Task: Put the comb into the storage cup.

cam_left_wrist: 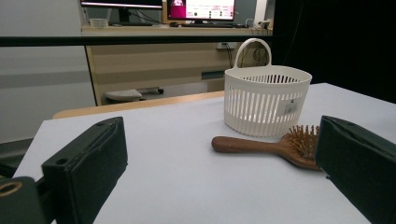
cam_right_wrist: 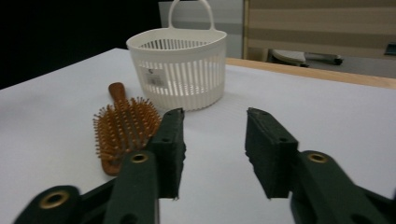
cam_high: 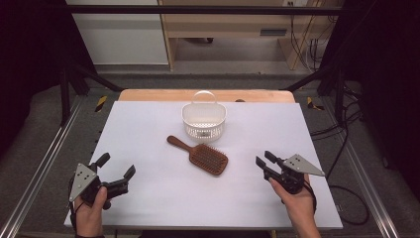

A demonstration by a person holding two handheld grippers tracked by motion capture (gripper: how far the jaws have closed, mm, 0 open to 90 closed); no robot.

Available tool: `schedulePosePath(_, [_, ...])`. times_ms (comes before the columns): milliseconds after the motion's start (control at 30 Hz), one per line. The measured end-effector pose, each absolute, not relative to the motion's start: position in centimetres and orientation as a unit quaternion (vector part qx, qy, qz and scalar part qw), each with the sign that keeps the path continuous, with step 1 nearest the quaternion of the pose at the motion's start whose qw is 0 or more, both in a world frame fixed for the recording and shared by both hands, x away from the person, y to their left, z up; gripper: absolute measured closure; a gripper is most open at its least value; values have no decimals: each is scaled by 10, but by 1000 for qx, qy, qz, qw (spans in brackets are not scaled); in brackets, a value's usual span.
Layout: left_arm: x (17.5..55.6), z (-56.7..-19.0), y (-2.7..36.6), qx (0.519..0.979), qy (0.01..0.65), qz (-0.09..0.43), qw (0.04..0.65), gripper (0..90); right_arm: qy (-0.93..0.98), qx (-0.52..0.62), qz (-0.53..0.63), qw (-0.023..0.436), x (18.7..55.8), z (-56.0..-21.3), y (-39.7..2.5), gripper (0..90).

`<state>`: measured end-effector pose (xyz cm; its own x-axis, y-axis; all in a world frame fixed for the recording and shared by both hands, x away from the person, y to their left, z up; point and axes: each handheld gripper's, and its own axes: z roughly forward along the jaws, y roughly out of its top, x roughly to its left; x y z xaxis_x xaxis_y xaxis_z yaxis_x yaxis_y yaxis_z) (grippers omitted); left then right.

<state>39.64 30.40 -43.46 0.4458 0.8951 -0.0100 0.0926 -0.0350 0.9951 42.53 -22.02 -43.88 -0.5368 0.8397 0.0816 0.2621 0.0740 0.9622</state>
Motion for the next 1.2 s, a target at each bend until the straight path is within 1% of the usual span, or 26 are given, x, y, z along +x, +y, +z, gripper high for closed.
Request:
schedulePosePath(33, [397, -435, 304, 628, 393, 350, 573, 27, 691, 399, 546, 257, 424, -439, -216, 689])
schedulePosePath(67, [397, -435, 304, 628, 393, 350, 573, 27, 691, 399, 546, 257, 424, -439, -216, 689])
schedulePosePath(100, [397, -435, 304, 628, 393, 350, 573, 27, 694, 397, 545, 255, 424, -439, -215, 713])
schedulePosePath(133, [396, -435, 304, 629, 393, 350, 572, 27, 697, 391, 545, 252, 423, -440, -211, 777])
schedulePosePath(167, [396, -435, 304, 629, 393, 350, 572, 27, 697, 391, 545, 252, 423, -440, -211, 777])
schedulePosePath(200, [397, -435, 304, 628, 394, 350, 572, 27, 699, 391, 544, 250, 423, -440, -210, 826])
schedulePosePath(233, [397, -435, 304, 628, 394, 350, 572, 27, 699, 391, 544, 250, 423, -440, -210, 826])
schedulePosePath(267, [397, -435, 304, 629, 394, 349, 572, 28, 702, 388, 544, 246, 423, -440, -208, 866])
schedulePosePath(300, [397, -435, 304, 629, 394, 349, 572, 29, 702, 388, 544, 246, 423, -440, -208, 866])
schedulePosePath(333, [397, -435, 304, 629, 394, 349, 571, 29, 704, 388, 544, 241, 422, -440, -206, 891])
schedulePosePath(533, [396, -435, 303, 633, 392, 349, 569, 29, 709, 388, 541, 235, 421, -438, -197, 900])
schedulePosePath(700, [397, -436, 303, 632, 393, 347, 570, 30, 720, 376, 538, 224, 421, -438, -179, 900])
schedulePosePath(1000, [396, -436, 302, 636, 391, 346, 568, 31, 746, 359, 520, 212, 434, -444, -145, 900])
schedulePosePath(1200, [396, -436, 302, 637, 391, 346, 568, 31, 747, 359, 519, 208, 441, -445, -129, 900])
